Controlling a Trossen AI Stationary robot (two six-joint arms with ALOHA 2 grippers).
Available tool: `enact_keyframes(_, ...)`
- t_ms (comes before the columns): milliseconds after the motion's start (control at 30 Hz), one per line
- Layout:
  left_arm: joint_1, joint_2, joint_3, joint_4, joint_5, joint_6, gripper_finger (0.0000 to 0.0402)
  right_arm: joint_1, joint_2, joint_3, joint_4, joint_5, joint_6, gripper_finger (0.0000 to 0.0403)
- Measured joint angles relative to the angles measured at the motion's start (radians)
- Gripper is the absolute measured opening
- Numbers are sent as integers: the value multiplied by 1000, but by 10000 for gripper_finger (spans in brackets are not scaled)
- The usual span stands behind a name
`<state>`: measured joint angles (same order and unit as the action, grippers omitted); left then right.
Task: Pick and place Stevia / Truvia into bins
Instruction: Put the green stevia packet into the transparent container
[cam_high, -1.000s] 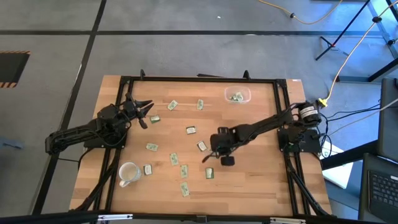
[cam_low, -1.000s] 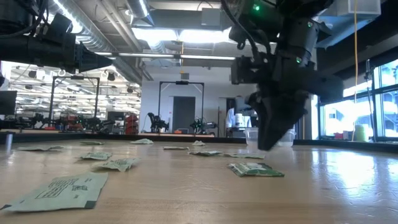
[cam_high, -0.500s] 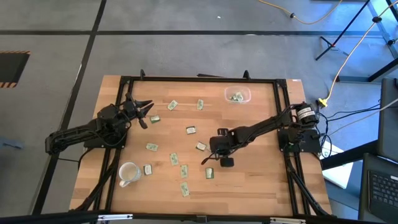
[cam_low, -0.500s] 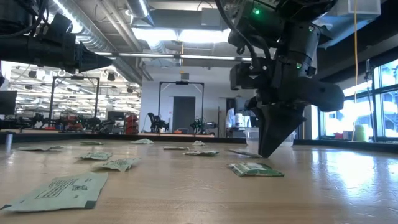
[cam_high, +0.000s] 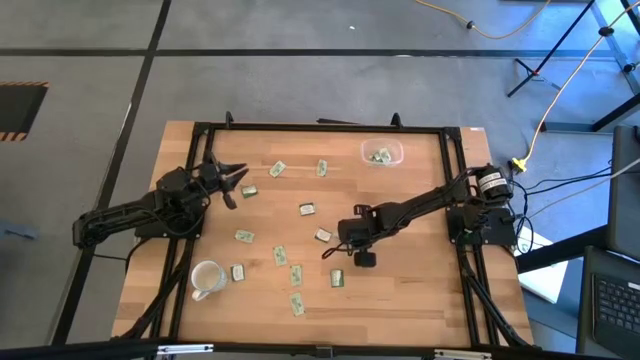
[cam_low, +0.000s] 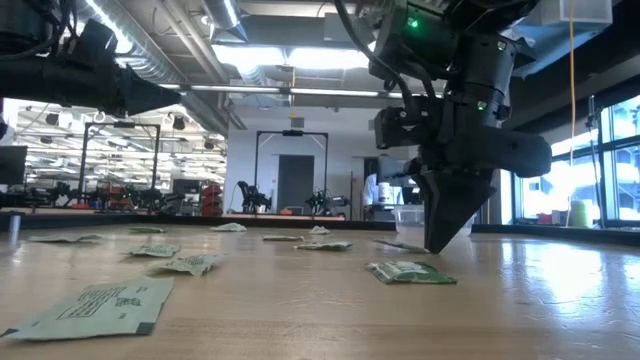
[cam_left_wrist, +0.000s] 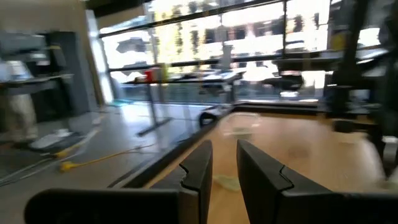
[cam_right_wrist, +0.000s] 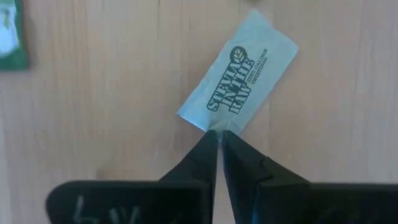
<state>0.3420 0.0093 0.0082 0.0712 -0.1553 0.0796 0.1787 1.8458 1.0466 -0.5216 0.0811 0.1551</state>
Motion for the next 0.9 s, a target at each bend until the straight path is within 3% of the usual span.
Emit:
enact_keyframes(100, 0, 6, 0, 6, 133, -52, 68, -5, 0, -1, 1, -3, -9, 31)
enact_keyframes(200, -1, 18, 0, 6, 188, -67, 68, -14, 0, -1, 1, -9, -6, 31)
enact_keyframes(900, -1, 147, 0, 7, 175, -33, 68, -89, 1, -4, -11, -6, -50, 31)
